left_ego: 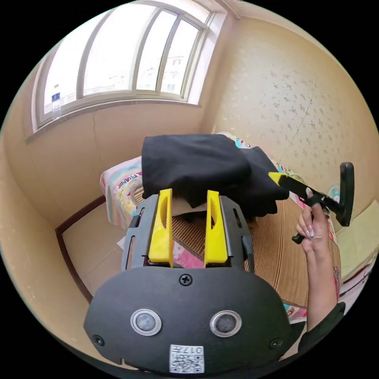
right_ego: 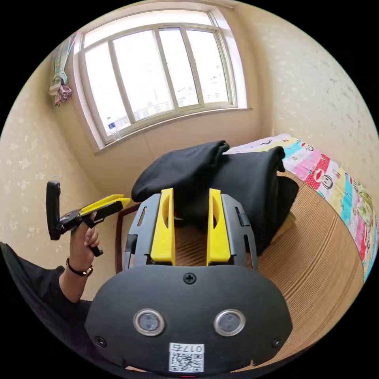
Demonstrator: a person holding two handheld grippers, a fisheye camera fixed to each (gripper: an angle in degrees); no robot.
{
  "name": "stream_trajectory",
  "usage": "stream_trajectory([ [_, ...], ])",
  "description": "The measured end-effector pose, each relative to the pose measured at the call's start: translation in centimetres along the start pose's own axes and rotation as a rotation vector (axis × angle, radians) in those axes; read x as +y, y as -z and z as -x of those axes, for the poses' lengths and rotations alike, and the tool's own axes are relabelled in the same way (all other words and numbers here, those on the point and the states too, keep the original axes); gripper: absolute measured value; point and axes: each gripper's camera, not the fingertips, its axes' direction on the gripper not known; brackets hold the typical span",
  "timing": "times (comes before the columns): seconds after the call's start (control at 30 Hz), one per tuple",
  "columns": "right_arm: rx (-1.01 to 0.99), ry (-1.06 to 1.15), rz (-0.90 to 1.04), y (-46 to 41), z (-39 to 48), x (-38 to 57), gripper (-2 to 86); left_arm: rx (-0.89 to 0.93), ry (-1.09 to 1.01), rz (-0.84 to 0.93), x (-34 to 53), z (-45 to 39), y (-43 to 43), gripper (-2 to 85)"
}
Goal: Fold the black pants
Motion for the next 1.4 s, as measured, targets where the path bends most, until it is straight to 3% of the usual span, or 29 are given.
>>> stream_trajectory([
  [0.1,-0.088,-0.106,0.196,-7.6,-1.1,-4.3,8.1,-0.065,0.052,0.003,0.8,2.5,2.0,13.6],
  [0.17,-0.210,-0.161,0.145,-7.6,-2.0,-4.9,5.3,-0.053,0.075,0.027,1.5,3.4,2.9,16.0],
  [0.23,-0.416,-0.196,-0.068,-3.4,-3.2,-5.6,3.9,0.036,0.074,0.061,2.5,3.8,3.5,16.7],
  [0.4,-0.622,-0.304,-0.513,9.7,-7.7,-6.9,2.4,0.177,0.050,0.043,3.1,1.5,5.5,18.3],
  [0.57,-0.427,-0.259,-0.888,27.4,-10.9,-3.0,1.6,0.324,-0.133,-0.060,3.9,-4.5,10.1,18.5],
  [0.63,-0.215,-0.323,-1.011,34.1,-12.6,2.0,1.5,0.405,-0.253,-0.071,5.5,-8.2,11.4,18.3],
  [0.7,0.040,-0.408,-1.012,37.4,-13.9,6.3,1.6,0.473,-0.322,-0.035,7.0,-10.9,11.3,18.2],
  [0.77,0.261,-0.518,-0.947,38.9,-16.2,11.1,1.9,0.511,-0.384,0.010,9.1,-13.8,10.3,17.9],
  [0.87,0.562,-0.697,-0.692,38.4,-20.8,20.7,3.0,0.586,-0.444,0.173,12.6,-18.0,7.1,17.9],
  [1.0,0.679,-0.966,-0.114,31.0,-24.2,32.2,7.4,0.665,-0.448,0.391,16.9,-21.6,2.4,16.4],
  [1.17,0.724,-0.642,-0.017,20.6,-13.1,29.3,11.4,0.557,-0.476,0.510,19.7,-22.8,-0.8,15.5],
  [1.27,0.338,-0.341,0.061,11.8,-7.3,23.3,13.8,0.575,-0.461,0.544,19.7,-22.0,-1.4,15.3],
  [1.33,0.203,-0.173,0.301,2.4,-4.2,20.2,15.8,0.572,-0.420,0.530,19.2,-20.4,-1.4,14.8],
  [1.4,0.359,-0.097,0.488,-4.1,-3.0,19.7,15.9,0.554,-0.387,0.522,19.0,-19.0,-1.4,14.7],
])
